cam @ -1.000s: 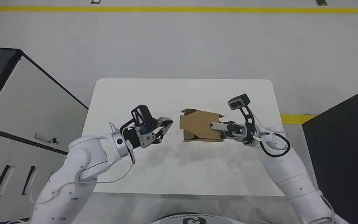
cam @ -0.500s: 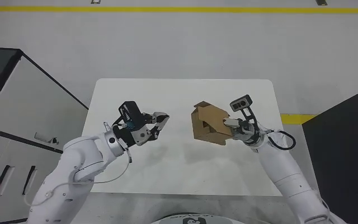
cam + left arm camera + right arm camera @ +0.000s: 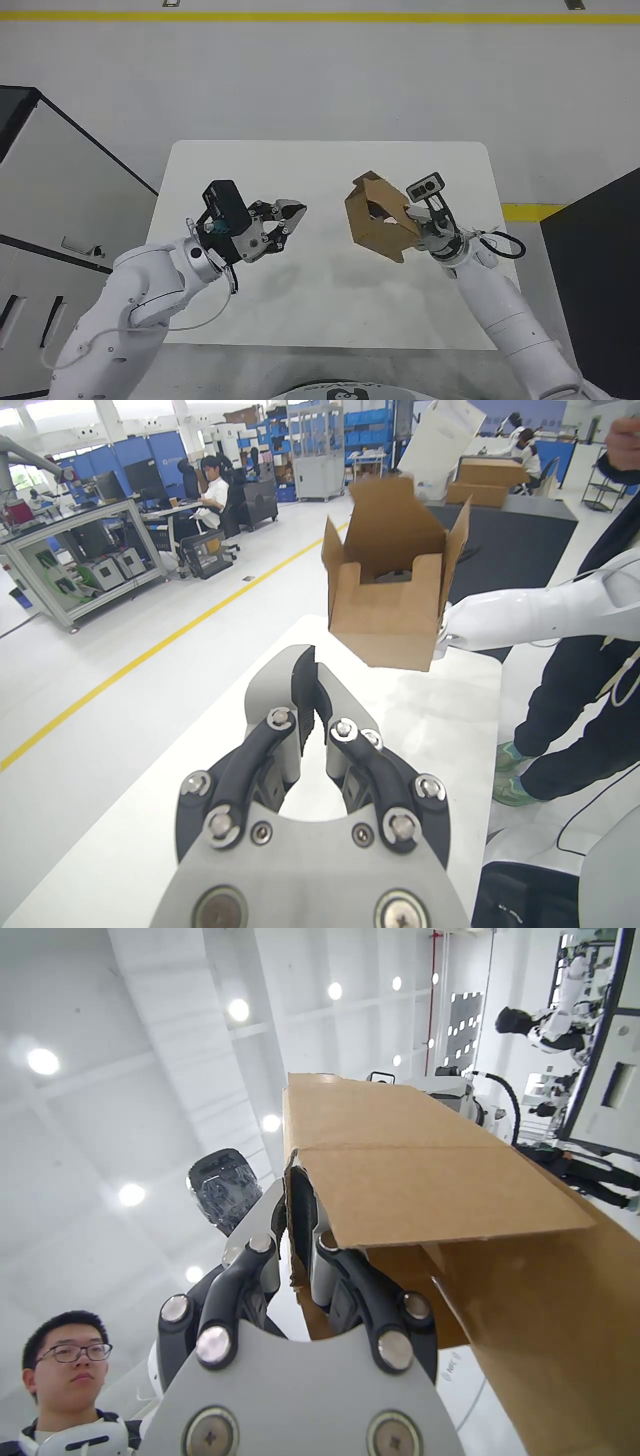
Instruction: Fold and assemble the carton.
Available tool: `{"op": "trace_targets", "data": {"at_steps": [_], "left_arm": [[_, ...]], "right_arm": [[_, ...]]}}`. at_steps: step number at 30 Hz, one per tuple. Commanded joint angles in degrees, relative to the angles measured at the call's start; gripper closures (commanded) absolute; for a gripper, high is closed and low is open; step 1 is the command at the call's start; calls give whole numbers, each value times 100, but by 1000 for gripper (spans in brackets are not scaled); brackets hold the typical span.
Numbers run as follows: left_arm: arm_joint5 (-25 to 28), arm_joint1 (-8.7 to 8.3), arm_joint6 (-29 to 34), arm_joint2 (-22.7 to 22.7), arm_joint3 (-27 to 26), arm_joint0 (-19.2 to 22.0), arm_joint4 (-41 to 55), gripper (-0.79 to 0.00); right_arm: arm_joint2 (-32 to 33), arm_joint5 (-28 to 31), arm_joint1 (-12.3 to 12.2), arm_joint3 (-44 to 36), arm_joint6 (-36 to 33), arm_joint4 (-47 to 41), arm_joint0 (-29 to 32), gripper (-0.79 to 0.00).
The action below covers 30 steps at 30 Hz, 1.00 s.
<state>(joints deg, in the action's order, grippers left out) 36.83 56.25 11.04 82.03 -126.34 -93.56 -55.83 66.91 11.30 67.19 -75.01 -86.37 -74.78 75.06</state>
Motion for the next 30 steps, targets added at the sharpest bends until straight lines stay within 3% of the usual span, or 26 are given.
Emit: {"op": "trace_targets", "data": {"at_steps": [1, 8, 16, 23, 30], "left_arm": [[104, -7, -57, 62, -59, -49, 36, 0], [148, -25, -22, 251, -385, -217, -21, 0], [106, -25, -6, 273, -405, -212, -75, 0], [34, -15, 278, -10, -518, -118, -343, 0], [66, -3, 342, -229, -535, 14, -323, 0]], "right_arm": [[-60, -76, 37, 79, -56, -212, -11, 0], [-213, -6, 131, 238, 22, -119, -111, 0], [-210, 0, 131, 234, 76, -97, -107, 0], [-119, 280, 117, -30, 1114, 728, 10, 0], [-82, 409, 102, -284, 1532, 1415, 80, 0]]}}
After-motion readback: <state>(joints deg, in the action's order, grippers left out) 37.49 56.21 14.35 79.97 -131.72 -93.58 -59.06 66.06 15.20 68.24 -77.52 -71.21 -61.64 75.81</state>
